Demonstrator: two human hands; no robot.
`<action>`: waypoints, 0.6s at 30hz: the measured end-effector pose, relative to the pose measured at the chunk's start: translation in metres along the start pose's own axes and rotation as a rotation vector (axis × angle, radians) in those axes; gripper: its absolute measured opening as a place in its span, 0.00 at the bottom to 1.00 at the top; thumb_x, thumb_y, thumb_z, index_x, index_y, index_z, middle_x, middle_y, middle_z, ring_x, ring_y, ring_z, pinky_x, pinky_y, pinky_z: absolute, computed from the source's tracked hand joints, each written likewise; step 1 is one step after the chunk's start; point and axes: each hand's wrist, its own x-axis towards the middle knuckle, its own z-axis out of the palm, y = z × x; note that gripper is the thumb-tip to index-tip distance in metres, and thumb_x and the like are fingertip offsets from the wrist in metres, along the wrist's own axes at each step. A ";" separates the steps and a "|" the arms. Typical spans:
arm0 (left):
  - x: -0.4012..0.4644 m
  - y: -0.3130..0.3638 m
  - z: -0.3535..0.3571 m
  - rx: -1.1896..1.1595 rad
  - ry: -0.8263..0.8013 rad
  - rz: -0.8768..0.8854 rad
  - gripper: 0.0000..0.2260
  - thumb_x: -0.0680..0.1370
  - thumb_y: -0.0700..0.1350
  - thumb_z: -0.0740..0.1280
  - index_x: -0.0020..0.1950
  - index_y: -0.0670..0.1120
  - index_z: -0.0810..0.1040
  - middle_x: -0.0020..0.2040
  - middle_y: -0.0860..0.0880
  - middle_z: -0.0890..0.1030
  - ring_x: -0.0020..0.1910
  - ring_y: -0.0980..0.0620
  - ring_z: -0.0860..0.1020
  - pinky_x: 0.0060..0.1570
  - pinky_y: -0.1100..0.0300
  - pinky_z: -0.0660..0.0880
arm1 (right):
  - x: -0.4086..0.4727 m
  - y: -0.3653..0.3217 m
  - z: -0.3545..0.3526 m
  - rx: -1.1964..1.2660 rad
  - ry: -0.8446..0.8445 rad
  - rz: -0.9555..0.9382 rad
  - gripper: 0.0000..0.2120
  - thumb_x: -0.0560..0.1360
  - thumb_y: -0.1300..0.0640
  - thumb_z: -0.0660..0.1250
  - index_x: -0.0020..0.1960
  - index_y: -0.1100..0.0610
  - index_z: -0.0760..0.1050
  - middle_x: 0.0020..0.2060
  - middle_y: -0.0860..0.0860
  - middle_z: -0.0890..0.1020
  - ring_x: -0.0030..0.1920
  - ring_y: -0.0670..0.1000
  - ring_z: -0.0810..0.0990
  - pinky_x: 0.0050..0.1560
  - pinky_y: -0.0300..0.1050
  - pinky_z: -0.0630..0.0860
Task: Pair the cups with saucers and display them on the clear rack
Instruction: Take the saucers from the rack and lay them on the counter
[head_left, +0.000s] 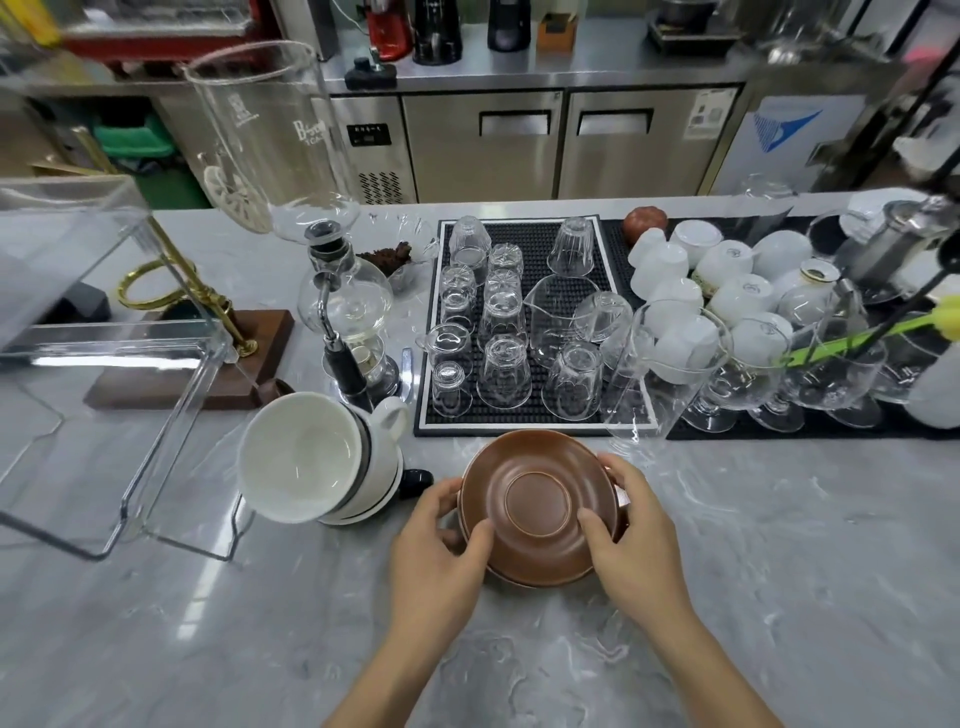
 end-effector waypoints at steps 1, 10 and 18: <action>-0.001 0.000 0.000 0.003 0.006 0.000 0.17 0.72 0.40 0.75 0.56 0.56 0.79 0.47 0.68 0.82 0.36 0.53 0.82 0.40 0.59 0.80 | -0.001 -0.001 0.000 0.012 0.004 0.016 0.26 0.73 0.66 0.70 0.67 0.48 0.70 0.58 0.43 0.77 0.56 0.44 0.77 0.57 0.37 0.72; -0.009 0.003 0.002 0.025 0.092 -0.026 0.10 0.72 0.42 0.75 0.49 0.52 0.77 0.40 0.56 0.83 0.32 0.59 0.78 0.35 0.66 0.74 | -0.006 -0.007 -0.001 -0.002 0.024 0.072 0.23 0.73 0.62 0.71 0.64 0.48 0.70 0.52 0.38 0.76 0.51 0.48 0.80 0.56 0.46 0.76; -0.002 0.002 0.002 0.075 0.119 -0.035 0.08 0.75 0.48 0.72 0.43 0.47 0.75 0.36 0.50 0.79 0.36 0.50 0.77 0.40 0.55 0.74 | -0.009 0.002 -0.011 -0.042 0.116 0.144 0.13 0.76 0.53 0.68 0.60 0.53 0.76 0.52 0.47 0.81 0.49 0.49 0.80 0.50 0.41 0.73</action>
